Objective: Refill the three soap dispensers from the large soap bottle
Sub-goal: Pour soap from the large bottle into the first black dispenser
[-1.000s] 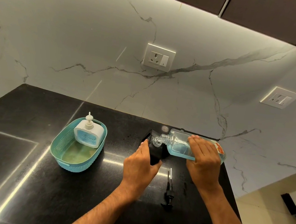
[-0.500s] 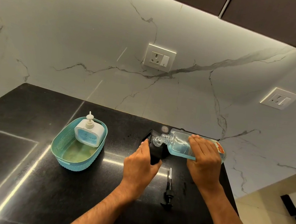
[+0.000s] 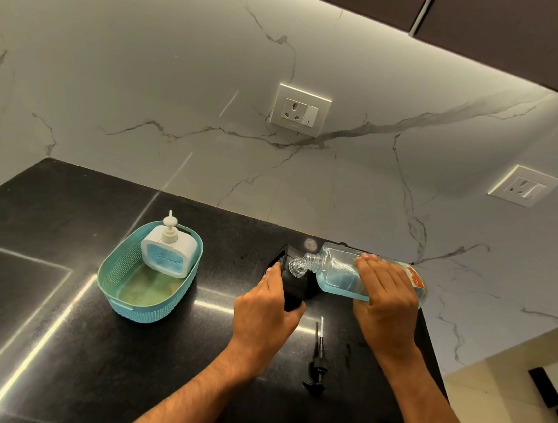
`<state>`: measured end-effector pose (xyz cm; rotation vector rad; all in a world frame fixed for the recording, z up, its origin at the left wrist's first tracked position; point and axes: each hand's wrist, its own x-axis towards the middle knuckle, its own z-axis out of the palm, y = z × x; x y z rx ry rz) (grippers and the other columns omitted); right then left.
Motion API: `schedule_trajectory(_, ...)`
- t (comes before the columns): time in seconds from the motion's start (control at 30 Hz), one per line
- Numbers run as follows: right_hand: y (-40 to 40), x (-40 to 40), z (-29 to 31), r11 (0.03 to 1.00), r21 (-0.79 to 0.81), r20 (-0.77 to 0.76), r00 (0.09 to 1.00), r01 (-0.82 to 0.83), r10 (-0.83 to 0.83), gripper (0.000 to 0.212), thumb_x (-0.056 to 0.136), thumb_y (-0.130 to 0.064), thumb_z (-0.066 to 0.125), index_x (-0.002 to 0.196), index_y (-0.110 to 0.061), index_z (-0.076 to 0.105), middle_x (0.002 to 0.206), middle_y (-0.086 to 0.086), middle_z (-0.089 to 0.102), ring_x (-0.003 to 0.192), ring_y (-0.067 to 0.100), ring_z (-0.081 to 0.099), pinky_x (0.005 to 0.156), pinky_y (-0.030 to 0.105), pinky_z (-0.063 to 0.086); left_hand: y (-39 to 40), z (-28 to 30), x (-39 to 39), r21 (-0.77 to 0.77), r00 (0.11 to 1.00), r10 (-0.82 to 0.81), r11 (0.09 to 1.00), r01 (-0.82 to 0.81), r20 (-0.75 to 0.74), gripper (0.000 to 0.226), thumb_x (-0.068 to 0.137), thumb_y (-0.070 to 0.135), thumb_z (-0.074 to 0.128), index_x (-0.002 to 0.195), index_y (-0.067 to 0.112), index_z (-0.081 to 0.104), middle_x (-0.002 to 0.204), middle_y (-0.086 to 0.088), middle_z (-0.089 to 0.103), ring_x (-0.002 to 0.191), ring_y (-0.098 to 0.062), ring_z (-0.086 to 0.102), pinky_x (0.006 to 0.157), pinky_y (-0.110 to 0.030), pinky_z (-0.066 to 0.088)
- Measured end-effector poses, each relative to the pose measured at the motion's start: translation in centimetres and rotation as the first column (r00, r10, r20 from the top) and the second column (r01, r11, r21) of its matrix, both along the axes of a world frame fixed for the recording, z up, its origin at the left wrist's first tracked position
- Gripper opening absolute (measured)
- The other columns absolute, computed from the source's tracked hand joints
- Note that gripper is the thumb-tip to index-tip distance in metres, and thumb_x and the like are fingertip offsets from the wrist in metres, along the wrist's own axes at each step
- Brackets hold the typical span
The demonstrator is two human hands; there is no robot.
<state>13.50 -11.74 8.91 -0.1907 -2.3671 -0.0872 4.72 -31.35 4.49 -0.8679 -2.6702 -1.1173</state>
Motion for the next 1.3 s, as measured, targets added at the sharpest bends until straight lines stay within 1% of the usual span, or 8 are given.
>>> schedule_trajectory(0.13,-0.11,0.09,0.03,1.0,-0.001,0.005,1.0,-0.002,0.002,0.066,0.062,-0.009,0.096,0.122,0.002,0.07,0.122,0.02,0.072,0.114,0.038,0.069,0.092,0.053,0.059,-0.13,0.08,0.01,0.01,1.0,-0.008,1.0,0.008,-0.001,0.078,0.09,0.052,0.071,0.15,0.008,0.047,0.134,-0.006,0.069,0.114,-0.018,0.071,0.09,-0.028,0.061)
schedule_trajectory(0.4,-0.24,0.04,0.0,1.0,-0.001,0.004,1.0,-0.005,0.005,0.066,0.061,-0.006,0.096,0.122,0.002,0.07,0.121,0.021,0.072,0.114,0.038,0.069,0.093,0.052,0.058,-0.27,0.06,-0.14,0.008,1.0,-0.009,1.0,0.009,-0.002,0.078,0.091,0.054,0.069,0.151,0.009,0.045,0.135,-0.005,0.068,0.116,-0.017,0.071,0.091,-0.028,0.06)
schedule_trajectory(0.63,-0.28,-0.13,0.02,1.0,0.007,0.002,1.0,-0.007,0.007,0.067,0.059,0.0,0.096,0.121,0.003,0.07,0.12,0.021,0.072,0.113,0.038,0.069,0.094,0.052,0.057,-0.22,-0.03,-0.18,0.001,1.0,0.002,1.0,-0.002,0.004,0.078,0.088,0.051,0.074,0.148,0.007,0.049,0.13,-0.006,0.071,0.112,-0.019,0.073,0.087,-0.029,0.062)
schedule_trajectory(0.8,-0.29,-0.2,-0.05,1.0,0.0,0.009,1.0,-0.007,0.007,0.066,0.061,-0.003,0.095,0.122,0.002,0.07,0.121,0.021,0.072,0.114,0.038,0.069,0.093,0.053,0.058,-0.2,-0.09,-0.21,-0.006,1.0,0.003,1.0,-0.003,0.003,0.079,0.086,0.051,0.076,0.147,0.006,0.05,0.126,-0.006,0.072,0.109,-0.019,0.074,0.085,-0.029,0.063)
schedule_trajectory(0.97,-0.28,-0.21,-0.04,1.0,0.002,0.007,1.0,-0.005,0.005,0.064,0.063,-0.005,0.093,0.122,0.002,0.07,0.122,0.021,0.071,0.114,0.038,0.069,0.094,0.053,0.057,-0.28,-0.12,-0.28,-0.001,1.0,-0.002,1.0,0.002,0.003,0.079,0.086,0.05,0.077,0.147,0.006,0.05,0.128,-0.007,0.072,0.11,-0.02,0.073,0.086,-0.029,0.062)
schedule_trajectory(1.07,-0.33,-0.29,0.0,1.0,0.006,0.007,1.0,-0.003,0.003,0.065,0.062,-0.002,0.094,0.122,0.002,0.07,0.122,0.021,0.071,0.115,0.038,0.069,0.096,0.052,0.057,-0.31,-0.1,-0.3,0.002,1.0,0.0,1.0,0.0,-0.001,0.079,0.086,0.049,0.078,0.146,0.006,0.051,0.128,-0.007,0.072,0.11,-0.02,0.074,0.086,-0.028,0.062)
schedule_trajectory(1.3,-0.27,-0.44,-0.1,1.0,0.009,0.011,1.0,-0.002,0.002,0.065,0.062,-0.004,0.094,0.123,0.002,0.07,0.122,0.021,0.071,0.115,0.038,0.069,0.097,0.051,0.056,-0.37,-0.06,-0.43,0.014,1.0,-0.007,1.0,0.007,0.005,0.078,0.089,0.051,0.073,0.149,0.008,0.048,0.132,-0.006,0.07,0.114,-0.018,0.071,0.089,-0.027,0.061)
